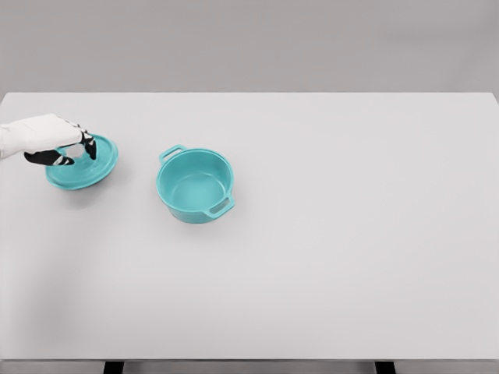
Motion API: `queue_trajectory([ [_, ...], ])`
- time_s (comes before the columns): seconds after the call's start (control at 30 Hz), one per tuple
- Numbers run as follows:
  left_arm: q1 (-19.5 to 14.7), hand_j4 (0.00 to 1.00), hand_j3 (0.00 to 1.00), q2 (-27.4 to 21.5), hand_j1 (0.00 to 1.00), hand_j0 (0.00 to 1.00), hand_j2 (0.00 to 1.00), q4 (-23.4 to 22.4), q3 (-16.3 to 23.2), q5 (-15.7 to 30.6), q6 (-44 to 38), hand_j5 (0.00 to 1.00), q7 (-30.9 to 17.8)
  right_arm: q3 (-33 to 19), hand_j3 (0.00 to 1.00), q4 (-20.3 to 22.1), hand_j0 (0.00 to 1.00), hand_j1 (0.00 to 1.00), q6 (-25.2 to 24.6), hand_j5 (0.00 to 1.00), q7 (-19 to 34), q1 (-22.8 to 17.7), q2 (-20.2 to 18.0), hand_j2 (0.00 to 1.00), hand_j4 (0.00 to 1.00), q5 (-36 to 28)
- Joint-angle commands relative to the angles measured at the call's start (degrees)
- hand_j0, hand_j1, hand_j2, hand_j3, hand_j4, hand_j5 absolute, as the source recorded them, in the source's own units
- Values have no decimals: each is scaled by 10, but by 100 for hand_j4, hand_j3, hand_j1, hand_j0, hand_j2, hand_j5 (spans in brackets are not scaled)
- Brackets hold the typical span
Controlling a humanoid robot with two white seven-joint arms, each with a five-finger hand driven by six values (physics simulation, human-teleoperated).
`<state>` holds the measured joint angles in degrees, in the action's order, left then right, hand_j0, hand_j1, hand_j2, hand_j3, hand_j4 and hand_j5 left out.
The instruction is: Open the lid of the pot with left arm
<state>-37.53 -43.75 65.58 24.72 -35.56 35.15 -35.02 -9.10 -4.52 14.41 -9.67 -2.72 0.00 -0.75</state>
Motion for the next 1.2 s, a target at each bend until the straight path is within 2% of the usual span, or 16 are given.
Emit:
queue_trajectory([
  [0.0, 0, 53, 53, 0, 53, 53, 53, -9, 0, 0, -1, 53, 0, 0, 100, 0, 100, 100, 0, 100, 0, 0, 0, 100, 100, 0],
  [0.47, 1, 56, 56, 14, 56, 56, 56, -13, 1, -21, -1, 56, 0, 0, 100, 0, 100, 100, 0, 100, 0, 0, 0, 100, 100, 0],
  [0.67, 1, 72, 72, 16, 72, 72, 72, -13, 2, -27, -1, 72, 0, 0, 100, 0, 100, 100, 0, 100, 0, 0, 0, 100, 100, 0],
  [0.7, 3, 77, 77, 16, 77, 77, 77, -12, 2, -29, -1, 77, 0, 0, 100, 0, 100, 100, 0, 100, 0, 0, 0, 100, 100, 0],
  [0.77, 6, 89, 89, 30, 89, 89, 89, -12, 0, -64, -1, 89, 0, 0, 100, 0, 100, 100, 0, 100, 0, 0, 0, 100, 100, 0],
  [0.87, 6, 99, 99, 36, 99, 99, 99, -12, -3, -73, -1, 99, 0, 0, 100, 0, 100, 100, 0, 100, 0, 0, 0, 100, 100, 0],
  [1.1, 5, 100, 100, 35, 100, 100, 100, -5, -24, -69, -1, 100, 0, 0, 100, 0, 100, 100, 0, 100, 0, 0, 0, 100, 100, 0],
  [1.17, 7, 100, 100, 35, 100, 100, 100, 6, -50, -66, -1, 100, 0, 0, 100, 0, 100, 100, 0, 100, 0, 0, 0, 100, 100, 0],
])
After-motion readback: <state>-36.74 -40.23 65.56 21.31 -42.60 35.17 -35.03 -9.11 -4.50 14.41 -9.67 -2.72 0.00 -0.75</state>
